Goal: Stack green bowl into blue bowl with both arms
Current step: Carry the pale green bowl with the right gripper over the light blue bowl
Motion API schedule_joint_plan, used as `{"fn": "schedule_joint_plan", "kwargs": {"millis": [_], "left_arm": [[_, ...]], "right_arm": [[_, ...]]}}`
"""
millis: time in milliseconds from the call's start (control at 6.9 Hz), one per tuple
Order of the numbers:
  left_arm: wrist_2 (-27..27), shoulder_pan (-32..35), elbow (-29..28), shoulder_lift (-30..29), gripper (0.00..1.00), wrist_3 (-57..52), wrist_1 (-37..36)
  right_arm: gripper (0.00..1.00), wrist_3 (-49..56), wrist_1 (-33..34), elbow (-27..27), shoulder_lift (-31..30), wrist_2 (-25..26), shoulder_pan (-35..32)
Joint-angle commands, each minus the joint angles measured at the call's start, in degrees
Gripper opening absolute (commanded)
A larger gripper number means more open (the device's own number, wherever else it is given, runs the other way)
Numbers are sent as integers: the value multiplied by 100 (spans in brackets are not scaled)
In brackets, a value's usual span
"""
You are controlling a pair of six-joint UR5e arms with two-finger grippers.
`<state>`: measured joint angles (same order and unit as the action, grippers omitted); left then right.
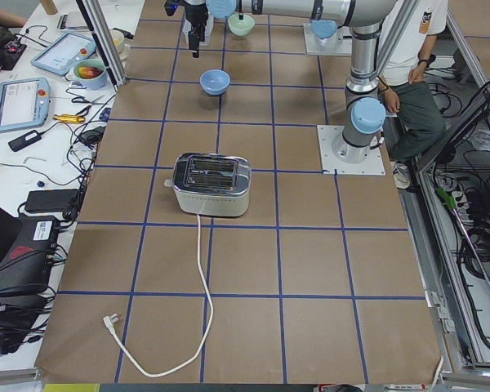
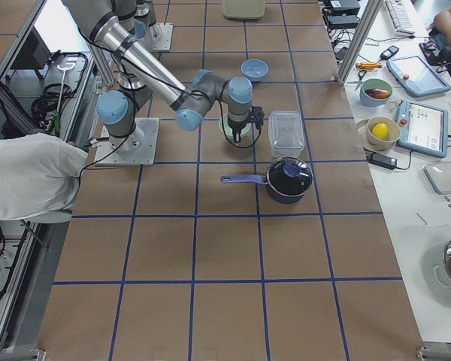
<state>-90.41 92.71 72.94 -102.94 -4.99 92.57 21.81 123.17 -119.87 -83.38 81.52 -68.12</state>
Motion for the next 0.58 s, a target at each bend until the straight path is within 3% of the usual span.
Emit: {"fn": "schedule_joint_plan", "kwargs": {"millis": [0, 145, 435], "left_arm": [[14, -192, 70, 703, 100, -21, 368], [24, -235, 376, 679, 100, 15, -337], [59, -209, 860, 616, 100, -20, -931]], "right_arm": [[0, -2267, -40, 269, -3, -466, -1390], [0, -3052, -30, 706, 84, -470, -1980], [0, -4145, -30, 1419, 575, -470, -2721]]}}
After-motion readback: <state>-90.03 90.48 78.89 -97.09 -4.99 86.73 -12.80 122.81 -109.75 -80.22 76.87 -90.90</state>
